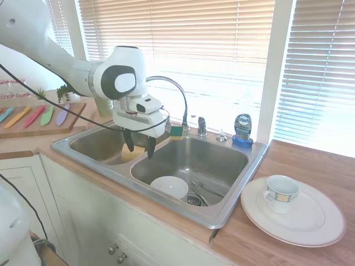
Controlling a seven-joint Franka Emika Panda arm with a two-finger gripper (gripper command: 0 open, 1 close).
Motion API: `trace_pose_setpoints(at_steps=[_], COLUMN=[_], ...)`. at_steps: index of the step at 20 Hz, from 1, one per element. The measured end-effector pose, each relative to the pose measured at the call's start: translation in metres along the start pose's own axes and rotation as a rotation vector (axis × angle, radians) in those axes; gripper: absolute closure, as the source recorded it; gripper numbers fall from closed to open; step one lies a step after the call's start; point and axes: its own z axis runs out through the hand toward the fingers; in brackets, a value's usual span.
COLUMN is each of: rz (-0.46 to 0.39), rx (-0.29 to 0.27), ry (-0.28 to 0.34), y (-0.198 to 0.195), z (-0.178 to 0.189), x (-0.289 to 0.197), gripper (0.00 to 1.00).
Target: Turn on the faucet
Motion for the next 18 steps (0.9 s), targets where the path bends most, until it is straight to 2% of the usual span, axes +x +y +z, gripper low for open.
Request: trace_pose_setpoints(at_steps=[3,4,18], rz=[-0.004,-0.004,-0.004], rx=[0.0,-0.001,-0.009], ry=[-0.001,0.0,0.022], y=[0.0005,0.0007,0.0041], z=[0.0003,0.0003,-0.0004], x=[0.0006,0.0009,0.0063], gripper=[0.0,1.0,1.0])
